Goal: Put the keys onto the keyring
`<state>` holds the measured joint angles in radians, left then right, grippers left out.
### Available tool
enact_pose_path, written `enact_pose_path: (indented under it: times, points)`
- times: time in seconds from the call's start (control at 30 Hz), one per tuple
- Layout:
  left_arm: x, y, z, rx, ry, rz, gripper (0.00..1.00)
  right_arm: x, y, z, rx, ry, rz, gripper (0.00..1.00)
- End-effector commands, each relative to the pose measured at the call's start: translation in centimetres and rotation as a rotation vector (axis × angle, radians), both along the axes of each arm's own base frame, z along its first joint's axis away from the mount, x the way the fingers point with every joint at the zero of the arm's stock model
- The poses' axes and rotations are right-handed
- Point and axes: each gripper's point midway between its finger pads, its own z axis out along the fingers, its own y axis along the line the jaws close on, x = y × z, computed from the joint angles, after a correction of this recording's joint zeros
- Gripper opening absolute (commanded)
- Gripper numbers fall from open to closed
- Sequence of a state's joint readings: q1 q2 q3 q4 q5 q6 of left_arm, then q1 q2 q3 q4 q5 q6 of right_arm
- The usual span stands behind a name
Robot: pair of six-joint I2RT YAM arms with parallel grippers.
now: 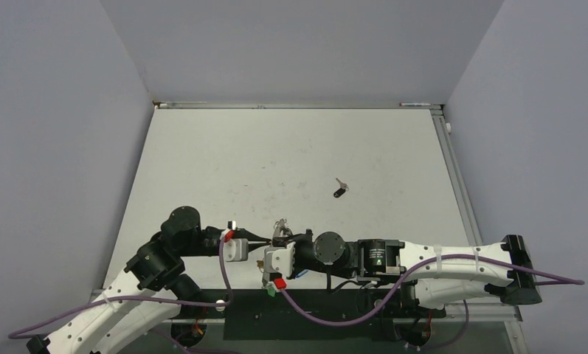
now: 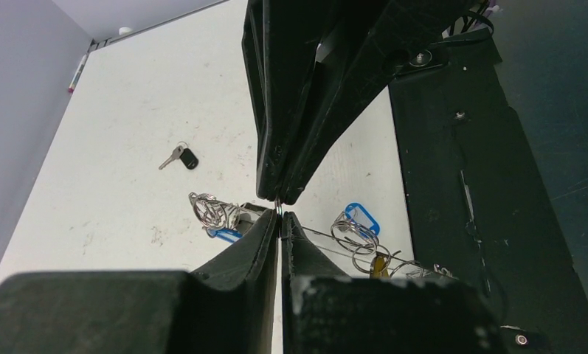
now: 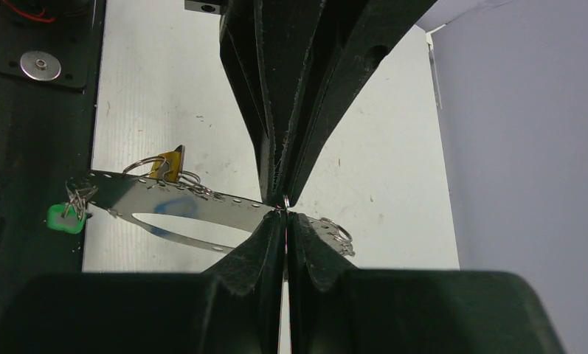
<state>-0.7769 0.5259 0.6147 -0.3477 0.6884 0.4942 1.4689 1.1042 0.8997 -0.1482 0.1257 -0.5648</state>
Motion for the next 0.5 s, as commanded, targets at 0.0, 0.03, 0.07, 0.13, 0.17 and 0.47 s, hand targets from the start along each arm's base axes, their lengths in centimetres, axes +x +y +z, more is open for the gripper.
enact_pose_path:
  times: [0.0,0.03,0.07,0.13,0.17,0.47]
  points:
    - [0.3,-0.5,2.4,-0.072,-0.064,-0.002,0.00,-0.4,0.6,4.6,0.143,-0.014,0.011,0.05]
    - [0.4,-0.5,2.6,-0.089,-0.069,0.005,0.00,-0.4,0.5,4.8,0.154,-0.010,0.011,0.05]
    - [0.5,-0.6,2.8,-0.110,-0.069,0.013,0.00,-0.4,0.4,5.0,0.167,-0.006,0.008,0.05]
    - [0.5,-0.8,3.5,-0.170,-0.067,0.022,0.00,-0.3,0.2,5.6,0.202,0.011,-0.010,0.08]
    - [0.6,-0.9,4.1,-0.215,-0.079,0.023,0.00,-0.2,0.0,5.8,0.217,0.018,-0.019,0.13]
    - [-0.1,-0.5,8.1,-0.477,-0.077,0.034,0.00,0.6,-3.3,10.0,0.460,0.110,-0.019,0.37]
